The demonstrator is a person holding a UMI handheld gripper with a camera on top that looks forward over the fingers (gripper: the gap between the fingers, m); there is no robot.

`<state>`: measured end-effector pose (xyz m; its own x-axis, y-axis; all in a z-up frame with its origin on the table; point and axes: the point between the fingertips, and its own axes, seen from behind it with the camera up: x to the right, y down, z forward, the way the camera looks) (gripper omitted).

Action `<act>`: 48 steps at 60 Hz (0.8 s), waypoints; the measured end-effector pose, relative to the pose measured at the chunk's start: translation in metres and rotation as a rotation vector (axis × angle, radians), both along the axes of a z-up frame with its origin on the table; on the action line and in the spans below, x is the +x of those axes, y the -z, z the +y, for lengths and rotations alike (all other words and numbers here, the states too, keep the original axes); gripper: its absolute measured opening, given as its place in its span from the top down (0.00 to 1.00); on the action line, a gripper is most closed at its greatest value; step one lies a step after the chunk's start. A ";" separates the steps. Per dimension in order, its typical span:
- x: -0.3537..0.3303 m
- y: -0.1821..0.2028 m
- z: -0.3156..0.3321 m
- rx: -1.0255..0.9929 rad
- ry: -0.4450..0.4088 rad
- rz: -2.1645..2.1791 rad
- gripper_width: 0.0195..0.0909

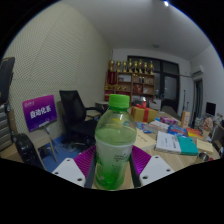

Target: Pour water

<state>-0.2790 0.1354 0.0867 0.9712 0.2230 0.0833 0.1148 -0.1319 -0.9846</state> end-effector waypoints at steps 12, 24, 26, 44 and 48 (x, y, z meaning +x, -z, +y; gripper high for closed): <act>0.004 0.003 0.004 -0.097 -0.074 0.035 0.61; 0.052 -0.085 0.010 -0.109 -0.035 0.471 0.67; 0.063 -0.099 0.011 -0.133 0.003 0.626 0.67; 0.217 -0.076 0.009 -0.368 0.249 1.866 0.67; 0.235 -0.061 0.025 -0.371 0.208 2.026 0.67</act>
<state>-0.0441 0.1606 0.1474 -0.3836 -0.1277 -0.9146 -0.8989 -0.1753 0.4015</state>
